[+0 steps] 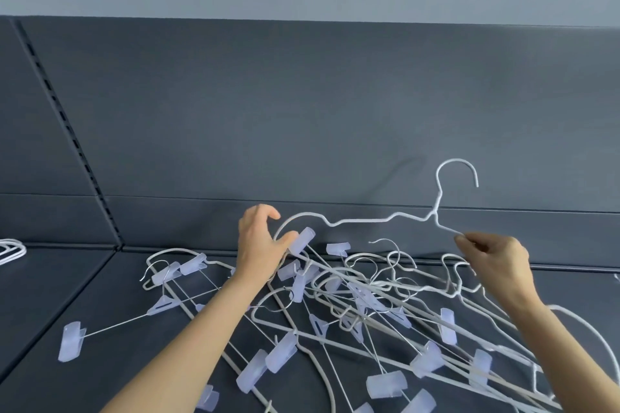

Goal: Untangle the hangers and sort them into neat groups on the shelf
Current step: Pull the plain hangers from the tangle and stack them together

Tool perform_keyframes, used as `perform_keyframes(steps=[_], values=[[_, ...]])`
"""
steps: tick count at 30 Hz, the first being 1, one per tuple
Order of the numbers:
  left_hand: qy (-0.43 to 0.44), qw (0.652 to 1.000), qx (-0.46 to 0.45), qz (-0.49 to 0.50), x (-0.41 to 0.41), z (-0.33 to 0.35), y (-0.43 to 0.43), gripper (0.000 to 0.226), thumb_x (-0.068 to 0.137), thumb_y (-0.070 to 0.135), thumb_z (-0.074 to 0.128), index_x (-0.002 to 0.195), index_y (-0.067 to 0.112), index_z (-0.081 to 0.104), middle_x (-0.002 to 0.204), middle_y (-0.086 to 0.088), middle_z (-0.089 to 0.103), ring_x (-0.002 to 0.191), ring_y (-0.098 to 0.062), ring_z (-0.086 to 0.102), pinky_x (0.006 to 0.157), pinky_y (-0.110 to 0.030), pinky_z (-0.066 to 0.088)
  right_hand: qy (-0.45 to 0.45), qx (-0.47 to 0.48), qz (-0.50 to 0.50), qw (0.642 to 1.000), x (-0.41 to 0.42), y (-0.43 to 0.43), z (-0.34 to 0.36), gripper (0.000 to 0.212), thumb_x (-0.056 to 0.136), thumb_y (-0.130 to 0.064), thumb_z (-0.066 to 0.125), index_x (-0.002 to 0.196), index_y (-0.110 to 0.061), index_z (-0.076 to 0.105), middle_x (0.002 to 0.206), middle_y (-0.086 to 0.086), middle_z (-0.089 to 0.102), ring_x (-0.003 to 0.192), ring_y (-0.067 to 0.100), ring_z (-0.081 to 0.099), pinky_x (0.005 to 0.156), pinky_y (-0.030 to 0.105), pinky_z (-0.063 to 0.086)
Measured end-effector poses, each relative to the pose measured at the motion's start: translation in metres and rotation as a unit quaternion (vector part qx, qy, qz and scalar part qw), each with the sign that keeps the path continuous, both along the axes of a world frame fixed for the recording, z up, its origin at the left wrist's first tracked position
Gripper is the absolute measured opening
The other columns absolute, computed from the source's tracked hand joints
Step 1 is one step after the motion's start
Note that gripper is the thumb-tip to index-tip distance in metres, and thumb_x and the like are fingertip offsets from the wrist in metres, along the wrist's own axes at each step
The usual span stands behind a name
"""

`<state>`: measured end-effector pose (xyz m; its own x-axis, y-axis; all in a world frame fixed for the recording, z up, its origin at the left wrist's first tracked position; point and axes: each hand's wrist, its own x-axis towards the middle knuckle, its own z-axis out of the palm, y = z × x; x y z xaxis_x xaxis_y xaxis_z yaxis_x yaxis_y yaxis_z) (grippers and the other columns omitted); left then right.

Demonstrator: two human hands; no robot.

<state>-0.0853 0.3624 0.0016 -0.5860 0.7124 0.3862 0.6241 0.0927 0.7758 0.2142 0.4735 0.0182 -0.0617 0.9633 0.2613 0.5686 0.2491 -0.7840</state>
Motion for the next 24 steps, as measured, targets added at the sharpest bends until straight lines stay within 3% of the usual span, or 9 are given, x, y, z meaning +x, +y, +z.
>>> perform_keyframes(steps=[4,6,9,11,13,16,20,22,24], values=[[-0.001,1.000,0.000,0.008,-0.008,-0.004,-0.006,0.022,0.080,0.012,0.066,0.094,0.013,0.050,0.103,0.003,0.046,0.110,-0.021,0.043,0.087,-0.026,0.029,0.003,-0.017,0.030,0.999,0.016,0.003,-0.003,0.024,0.085,-0.018,0.062,0.070,0.000,0.067,0.050,0.006,0.045,0.052,0.016,0.034,0.054,0.026,0.031],[0.004,1.000,-0.007,-0.009,-0.006,-0.006,-0.006,0.019,0.083,0.012,0.063,0.099,0.011,0.054,0.103,0.004,0.048,0.110,-0.020,0.045,0.088,-0.025,0.030,-0.013,-0.026,0.052,0.998,0.023,0.003,-0.004,0.022,0.085,-0.017,0.063,0.068,-0.004,0.069,0.039,-0.008,0.042,0.042,0.006,0.032,0.044,0.019,0.031],[0.028,0.998,-0.021,-0.056,0.004,-0.004,-0.004,0.016,0.086,0.013,0.060,0.101,0.009,0.061,0.102,0.003,0.056,0.106,-0.018,0.050,0.090,-0.026,0.035,-0.004,-0.024,0.069,0.997,0.029,0.003,-0.007,0.020,0.084,-0.014,0.063,0.067,-0.008,0.070,0.036,-0.008,0.039,0.039,0.008,0.029,0.037,0.013,0.025],[0.059,0.996,-0.009,-0.062,0.010,-0.003,0.001,0.015,0.088,0.014,0.057,0.101,0.008,0.063,0.104,0.000,0.059,0.105,-0.016,0.050,0.091,-0.026,0.036,0.012,-0.012,0.042,0.999,0.033,0.004,-0.008,0.018,0.085,-0.016,0.063,0.071,-0.009,0.072,0.041,-0.005,0.040,0.040,0.007,0.028,0.037,0.014,0.024],[0.078,0.995,0.026,-0.053,0.016,0.001,0.007,0.017,0.090,0.014,0.053,0.102,0.008,0.063,0.103,0.002,0.058,0.102,-0.013,0.047,0.088,-0.023,0.032,0.012,-0.004,-0.009,1.000,0.042,0.007,-0.009,0.025,0.085,-0.019,0.062,0.061,-0.018,0.066,0.037,-0.006,0.039,0.037,0.009,0.031,0.037,0.015,0.026],[0.097,0.992,0.032,-0.070,0.029,0.002,0.017,0.015,0.091,0.013,0.051,0.099,0.009,0.063,0.097,0.007,0.055,0.096,-0.011,0.047,0.084,-0.020,0.031,0.010,-0.017,-0.089,0.996,0.068,0.014,-0.012,0.033,0.086,-0.024,0.060,0.053,-0.023,0.055,0.033,-0.010,0.044,0.039,0.011,0.031,0.043,0.026,0.030],[0.123,0.977,-0.058,-0.165,0.057,-0.020,0.027,0.018,0.087,0.020,0.053,0.074,0.011,0.062,0.077,0.002,0.060,0.080,-0.018,0.053,0.073,-0.030,0.041,0.007,-0.034,-0.145,0.989,0.105,0.017,-0.020,0.021,0.085,-0.022,0.060,0.064,-0.019,0.063,0.037,-0.006,0.050,0.050,0.019,0.039,0.052,0.029,0.035],[0.139,0.958,-0.138,-0.208,0.072,-0.034,0.032,0.025,0.086,0.032,0.053,0.083,0.011,0.066,0.086,0.000,0.065,0.086,-0.017,0.056,0.078,-0.034,0.046,0.003,-0.041,-0.160,0.986,0.119,0.018,-0.025,0.032,0.085,-0.021,0.059,0.054,-0.016,0.056,0.037,-0.005,0.047,0.051,0.022,0.037,0.051,0.029,0.034],[0.189,0.934,-0.208,-0.222,0.085,-0.044,0.034,0.029,0.086,0.037,0.053,0.101,0.015,0.064,0.102,0.001,0.065,0.098,-0.017,0.056,0.084,-0.035,0.048,-0.003,-0.054,-0.167,0.984,0.127,0.021,-0.029,0.032,0.085,-0.022,0.059,0.058,-0.005,0.058,0.044,-0.001,0.045,0.053,0.023,0.035,0.053,0.028,0.033]])
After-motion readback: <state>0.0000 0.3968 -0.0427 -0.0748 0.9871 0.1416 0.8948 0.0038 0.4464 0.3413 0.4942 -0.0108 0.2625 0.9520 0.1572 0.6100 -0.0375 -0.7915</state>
